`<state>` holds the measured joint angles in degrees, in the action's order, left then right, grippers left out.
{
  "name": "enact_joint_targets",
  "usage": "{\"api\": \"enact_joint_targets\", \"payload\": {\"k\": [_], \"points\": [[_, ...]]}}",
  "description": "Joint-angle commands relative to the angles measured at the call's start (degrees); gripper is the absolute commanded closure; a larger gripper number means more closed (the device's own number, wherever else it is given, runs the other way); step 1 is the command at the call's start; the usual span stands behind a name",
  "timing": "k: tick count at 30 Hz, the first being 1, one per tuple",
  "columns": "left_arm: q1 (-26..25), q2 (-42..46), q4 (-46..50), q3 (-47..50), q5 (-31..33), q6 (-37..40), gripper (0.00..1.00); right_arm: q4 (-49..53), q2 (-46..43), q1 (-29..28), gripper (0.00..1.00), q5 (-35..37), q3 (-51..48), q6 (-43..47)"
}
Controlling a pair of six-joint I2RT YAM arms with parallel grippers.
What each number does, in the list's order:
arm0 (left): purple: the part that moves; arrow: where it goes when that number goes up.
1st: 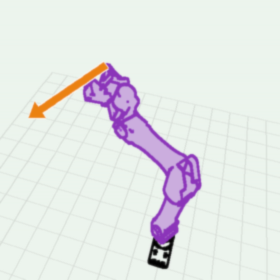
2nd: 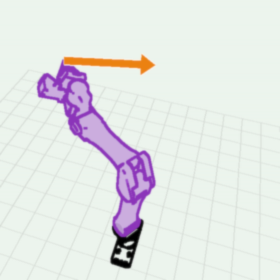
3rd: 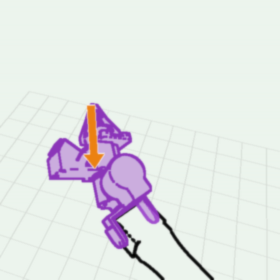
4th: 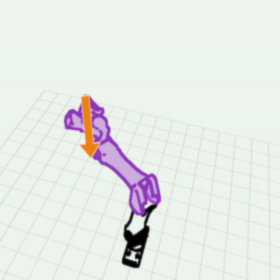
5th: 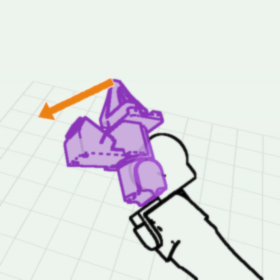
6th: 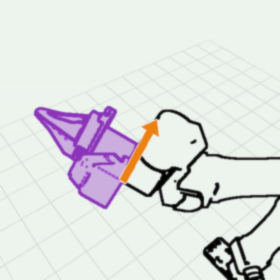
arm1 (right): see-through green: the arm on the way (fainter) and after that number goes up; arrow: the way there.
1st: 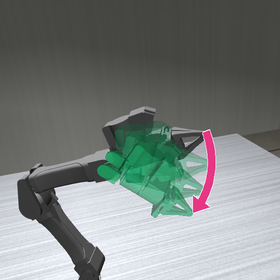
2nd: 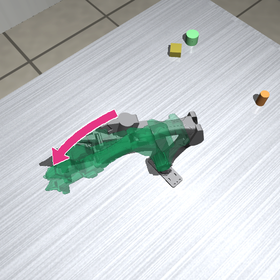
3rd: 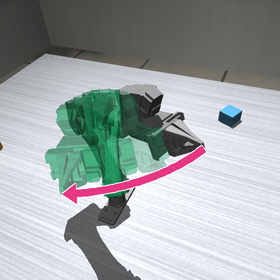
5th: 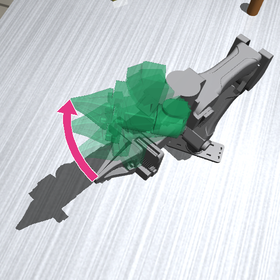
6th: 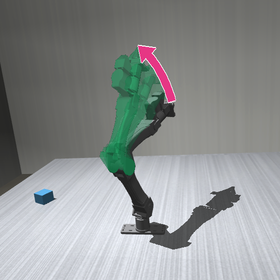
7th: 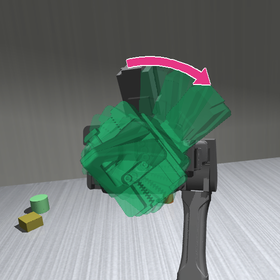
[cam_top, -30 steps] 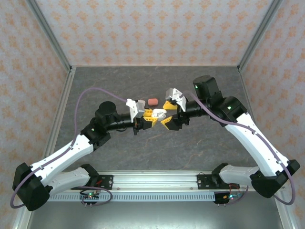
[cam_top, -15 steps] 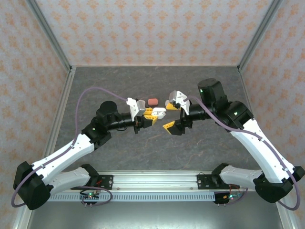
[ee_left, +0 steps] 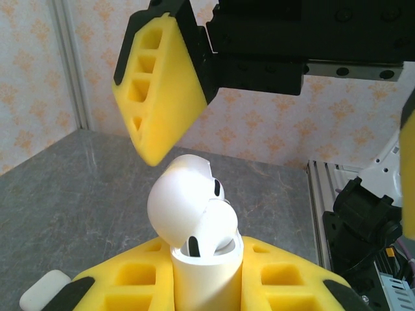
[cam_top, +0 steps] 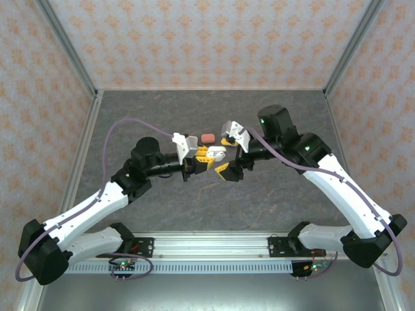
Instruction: Insert wireless bluetooth earbuds into charging case
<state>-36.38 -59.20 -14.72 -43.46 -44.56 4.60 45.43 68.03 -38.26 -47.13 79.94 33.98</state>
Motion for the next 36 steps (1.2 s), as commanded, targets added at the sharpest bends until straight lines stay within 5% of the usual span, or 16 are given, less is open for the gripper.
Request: {"api": "enact_joint_targets", "payload": {"k": [1,6,10,13,18,22,25,36], "points": [[0.06,0.93,-0.42,-2.08,0.7,1.42,1.0,0.72,-0.84,-1.02,0.11,-1.33,0.33,1.32],[0.08,0.88,-0.6,-1.97,1.92,1.18,1.0,1.31,-2.47,-1.38,0.22,-2.27,-0.65,0.97],[0.08,0.63,-1.02,-1.77,1.93,0.59,1.0,0.26,-4.67,-1.48,0.22,0.58,-2.04,-0.18],[0.08,0.4,0.51,-2.0,2.64,0.15,1.0,-2.99,-6.98,-1.47,0.16,4.64,-2.81,-3.15],[0.08,-0.43,6.86,-1.86,6.91,-2.88,1.0,-7.65,-10.55,-1.47,0.01,21.52,-3.0,-12.88],[0.55,-2.19,8.72,0.34,12.48,-10.1,1.0,-8.94,-12.29,-0.76,0.01,35.34,-5.34,-23.32],[2.14,-6.56,9.88,0.23,13.1,-18.27,1.0,-9.37,-12.32,1.41,0.01,39.01,-9.14,-30.61],[4.9,-31.73,12.2,-7.09,10.17,-37.97,1.0,-15.91,-10.4,7.4,0.01,39.06,-21.04,-45.66]]}}
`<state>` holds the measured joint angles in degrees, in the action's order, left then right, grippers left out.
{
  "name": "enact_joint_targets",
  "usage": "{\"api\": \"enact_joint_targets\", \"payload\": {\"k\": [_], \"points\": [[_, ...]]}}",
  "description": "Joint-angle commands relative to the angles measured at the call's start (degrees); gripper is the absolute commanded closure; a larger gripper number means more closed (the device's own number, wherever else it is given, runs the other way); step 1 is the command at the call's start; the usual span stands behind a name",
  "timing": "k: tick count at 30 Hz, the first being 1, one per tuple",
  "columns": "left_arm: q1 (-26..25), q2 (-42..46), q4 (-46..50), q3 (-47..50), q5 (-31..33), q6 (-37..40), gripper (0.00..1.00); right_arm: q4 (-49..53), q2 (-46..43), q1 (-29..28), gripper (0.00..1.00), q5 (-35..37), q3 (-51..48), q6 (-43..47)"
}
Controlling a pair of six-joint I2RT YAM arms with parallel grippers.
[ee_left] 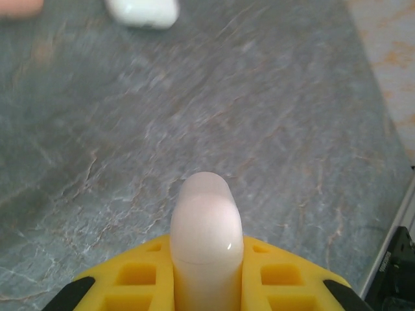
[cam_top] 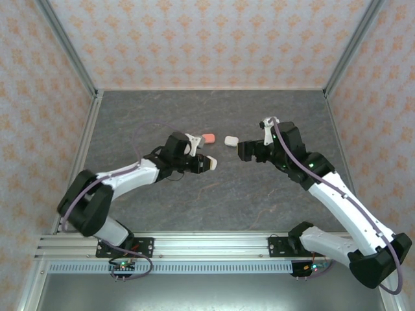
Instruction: Insert wireless bluetooth earbuds into charging case
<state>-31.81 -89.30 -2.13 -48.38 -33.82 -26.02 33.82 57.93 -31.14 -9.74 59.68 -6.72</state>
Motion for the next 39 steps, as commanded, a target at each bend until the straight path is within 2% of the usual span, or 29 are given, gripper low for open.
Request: {"api": "enact_joint_targets", "payload": {"k": [1,6,9,12,14,16,19,24,27,30,33,36,39], "points": [[0.35,-2.55,-1.77,-2.17,-0.21,-8.52,1.0,-4.38,-0.06,0.26,0.01,1.73,-1.17,-5.05],[0.58,-6.77,-3.11,-2.96,3.05,-10.35,1.0,-3.85,0.25,0.28,0.01,2.21,-1.98,-4.26],[0.81,-10.07,-6.04,-2.99,1.8,-12.45,0.99,-3.57,0.25,0.36,0.01,2.24,-2.02,-3.65],[0.81,-11.81,-7.39,-2.72,1.81,-13.7,0.85,-2.75,0.25,0.37,0.01,2.57,-1.69,-2.99],[0.97,-11.63,-6.54,-2.35,3.63,-13.79,0.7,-1.78,0.42,0.91,0.01,2.2,-1.37,-2.85],[1.42,-10.89,-5.63,-1.95,5.2,-13.71,0.51,-0.45,0.81,2.08,0.01,0.86,-0.91,-3.28],[2.42,-8.82,-2.68,-1.81,7.18,-12.26,0.34,1.94,1.54,4.77,0.01,-0.67,-0.06,-3.39],[5.19,-1.49,4.73,-1.96,13.45,-7.69,0.22,1.2,1.91,13.17,0.01,-3.29,-2.35,-2.85],[7.29,4.38,10.43,-2.8,19.55,-3.08,0.18,-1.29,2.52,19.19,0.01,0.58,-5.53,-2.57],[9.81,10.44,15.17,-3.64,27.74,1.31,0.14,-7.72,2.8,23.84,0.01,7.75,-11.08,-2.25],[13.26,16.3,15.49,-2.22,35.76,4.23,0.1,-18.86,2.8,26.14,0.01,15.87,-19.07,-1.25],[16.32,21.62,11.54,1.98,43.99,7.43,0.09,-34.15,3.17,26.39,0.01,20.6,-27.47,2.58],[17.89,25.39,2.36,8.91,50.81,13.13,0.08,-50.61,6.1,26.65,0.01,22.0,-34.82,4.06]]}}
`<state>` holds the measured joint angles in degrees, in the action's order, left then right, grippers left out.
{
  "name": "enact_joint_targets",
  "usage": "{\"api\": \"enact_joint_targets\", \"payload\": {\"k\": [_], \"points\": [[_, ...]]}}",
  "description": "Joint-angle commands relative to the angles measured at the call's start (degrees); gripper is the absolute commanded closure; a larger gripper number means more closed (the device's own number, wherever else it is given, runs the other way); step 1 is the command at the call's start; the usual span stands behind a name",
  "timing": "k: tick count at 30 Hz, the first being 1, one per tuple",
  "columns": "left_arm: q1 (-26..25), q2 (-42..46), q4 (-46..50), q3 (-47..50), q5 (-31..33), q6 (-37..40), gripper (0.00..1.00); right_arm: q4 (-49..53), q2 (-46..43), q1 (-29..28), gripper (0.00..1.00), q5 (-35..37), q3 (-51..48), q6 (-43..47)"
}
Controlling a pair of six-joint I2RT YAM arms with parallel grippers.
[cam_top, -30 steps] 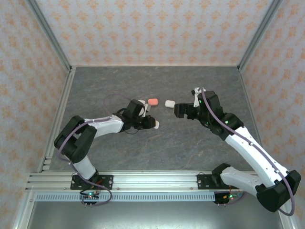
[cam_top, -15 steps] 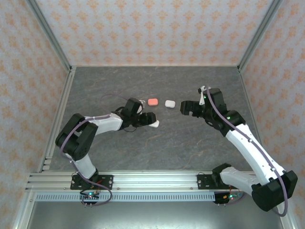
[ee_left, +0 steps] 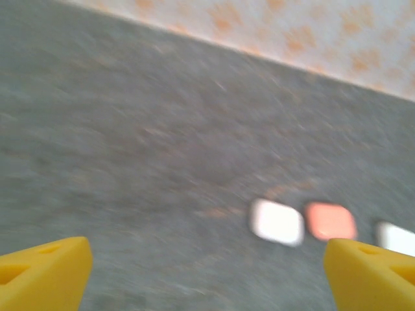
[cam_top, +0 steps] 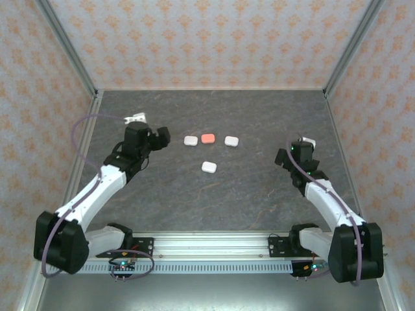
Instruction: Insert wireless bluetooth earbuds into charging case
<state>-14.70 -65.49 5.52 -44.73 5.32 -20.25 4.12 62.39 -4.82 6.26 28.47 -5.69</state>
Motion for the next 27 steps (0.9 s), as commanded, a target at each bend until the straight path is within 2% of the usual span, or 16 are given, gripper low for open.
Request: {"api": "enact_joint_targets", "payload": {"k": [1,3,6,13,14,16,18,21,25,26,27], "points": [[0.99,2.2,-8.33,7.54,14.0,9.49,0.08,-26.44,3.44,0.34,0.01,5.9,-5.47,3.27],[1.87,2.17,-10.77,9.92,16.66,12.05,0.07,-35.93,7.59,0.34,0.01,4.66,-8.24,4.26],[3.73,1.32,-12.19,12.32,15.73,14.02,0.07,-42.99,11.86,0.5,0.01,1.96,-8.06,6.93],[8.03,-3.51,-36.76,24.86,8.96,17.06,0.07,-56.31,23.71,1.39,0.01,-1.9,-9.09,9.39],[8.54,-3.81,-37.55,24.87,7.88,17.06,0.07,-56.74,24.92,1.46,0.01,-2.27,-8.51,9.73],[9.36,-4.76,-40.36,25.19,5.43,19.06,0.07,-48.21,24.62,2.24,0.01,-4.05,-4.42,9.46],[10.88,-6.12,-42.26,25.14,2.78,19.2,0.07,-47.61,24.63,4.64,0.01,-7.78,-4.17,7.94],[12.89,-9.31,-47.9,25.54,-0.84,19.52,0.07,-47.67,24.68,4.82,0.01,-8.28,-4.1,7.84],[14.35,-19.27,-57.29,25.67,-4.63,19.9,0.06,-47.91,24.71,4.78,0.01,-8.18,-4.21,8.13],[14.39,-20.36,-56.71,24.66,-5.18,20.11,0.07,-47.98,24.57,4.77,0.01,-8.2,-4.37,8.15],[14.45,-19.2,-49.71,22.09,-5.27,20.07,0.06,-48.02,24.69,4.71,0.01,-8.09,-4.3,8.15]]}}
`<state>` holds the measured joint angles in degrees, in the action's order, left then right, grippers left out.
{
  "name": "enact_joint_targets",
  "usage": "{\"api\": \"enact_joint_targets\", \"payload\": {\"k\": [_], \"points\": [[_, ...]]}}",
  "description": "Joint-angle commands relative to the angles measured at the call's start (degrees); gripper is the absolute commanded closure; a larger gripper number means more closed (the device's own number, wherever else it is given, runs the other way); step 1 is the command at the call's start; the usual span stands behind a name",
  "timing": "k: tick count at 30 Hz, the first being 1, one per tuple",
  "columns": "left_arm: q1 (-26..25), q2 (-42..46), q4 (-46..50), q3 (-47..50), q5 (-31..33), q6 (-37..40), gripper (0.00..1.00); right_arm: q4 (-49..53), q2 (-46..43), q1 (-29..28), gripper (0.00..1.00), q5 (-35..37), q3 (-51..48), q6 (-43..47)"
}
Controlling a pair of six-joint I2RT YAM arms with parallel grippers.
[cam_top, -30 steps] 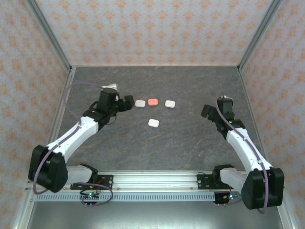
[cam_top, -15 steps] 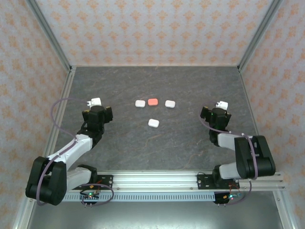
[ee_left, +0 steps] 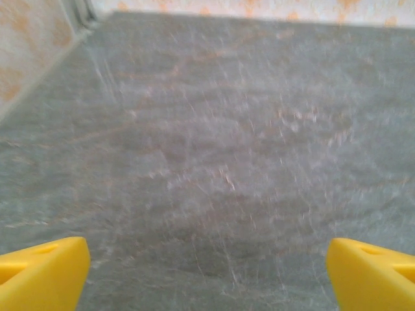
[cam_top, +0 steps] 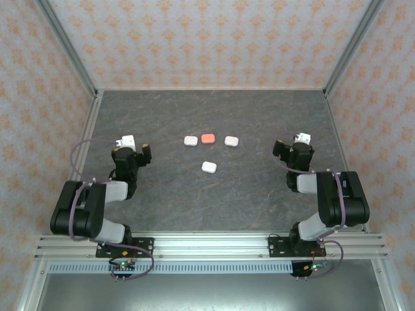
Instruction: Insert wireless bluetooth earbuds into charging case
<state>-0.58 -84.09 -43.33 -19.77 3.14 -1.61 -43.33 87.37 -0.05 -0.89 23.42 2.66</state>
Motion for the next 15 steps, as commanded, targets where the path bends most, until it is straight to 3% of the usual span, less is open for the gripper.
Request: {"api": "enact_joint_targets", "payload": {"k": [1,7,15], "points": [[0.34,-1.26,-0.46,-3.8,-3.48,1.56,0.06,-0.51,-0.32,-0.11,0.01,-0.88,0.75,-0.11],[0.15,-1.48,0.67,-4.41,-3.49,1.98,0.0,-0.49,-0.27,-1.22,0.01,0.98,0.76,0.51],[-0.1,-1.6,0.49,-4.49,-3.0,2.08,0.0,-0.27,-0.27,-1.25,0.01,1.01,0.93,0.51]]}}
